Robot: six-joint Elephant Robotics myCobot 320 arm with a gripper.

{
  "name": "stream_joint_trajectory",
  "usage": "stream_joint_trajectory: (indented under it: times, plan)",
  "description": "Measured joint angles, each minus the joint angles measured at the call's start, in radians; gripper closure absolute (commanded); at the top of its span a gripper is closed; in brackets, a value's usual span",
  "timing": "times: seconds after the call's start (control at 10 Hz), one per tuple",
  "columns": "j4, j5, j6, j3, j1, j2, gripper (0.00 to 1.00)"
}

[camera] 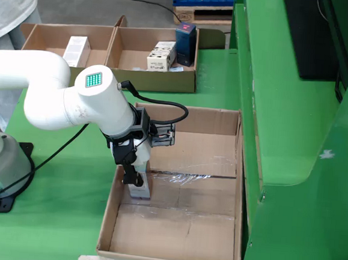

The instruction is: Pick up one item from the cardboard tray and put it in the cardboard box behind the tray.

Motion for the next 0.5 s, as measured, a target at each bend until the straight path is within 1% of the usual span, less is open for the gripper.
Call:
stream_joint_trajectory:
  times: [0.4, 0.5]
  plan:
    - [0.002, -0.005, 0.000, 0.002, 0.000, 0.000, 1.00]
    - [0.051, 0.011, -0.009, -0.038, -0.003, 0.000, 1.00]
